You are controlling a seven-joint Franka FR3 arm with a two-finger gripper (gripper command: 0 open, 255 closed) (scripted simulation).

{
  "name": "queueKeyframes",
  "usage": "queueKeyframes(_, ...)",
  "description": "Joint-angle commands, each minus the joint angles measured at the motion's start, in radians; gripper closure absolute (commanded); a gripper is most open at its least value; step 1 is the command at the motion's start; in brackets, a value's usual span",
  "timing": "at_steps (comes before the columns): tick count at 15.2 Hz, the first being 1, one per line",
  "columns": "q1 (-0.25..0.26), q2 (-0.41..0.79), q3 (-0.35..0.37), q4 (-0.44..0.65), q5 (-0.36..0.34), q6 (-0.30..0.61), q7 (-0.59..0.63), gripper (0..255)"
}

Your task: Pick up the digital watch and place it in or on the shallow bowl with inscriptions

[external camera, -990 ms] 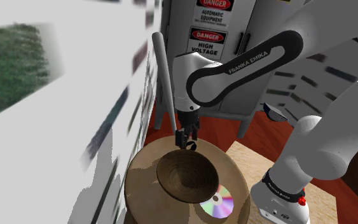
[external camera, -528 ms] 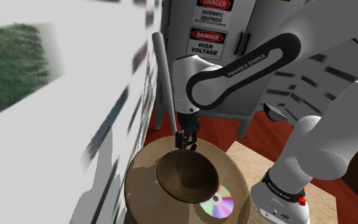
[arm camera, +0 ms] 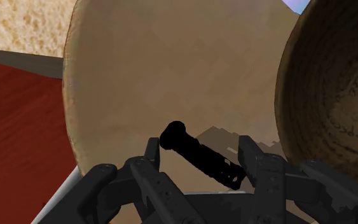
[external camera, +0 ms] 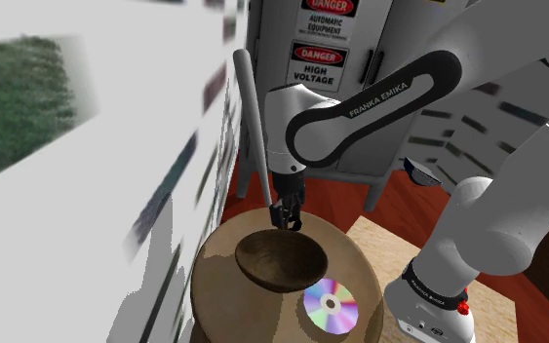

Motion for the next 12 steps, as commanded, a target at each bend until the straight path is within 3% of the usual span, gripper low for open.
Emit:
queueKeyframes(1,0.001,0.0,0.001,0.0,0.0,0.0,0.0,255)
queueKeyframes(12,0.001,-0.079,-0.01,0.057,0.004,-0.136,0.0,255)
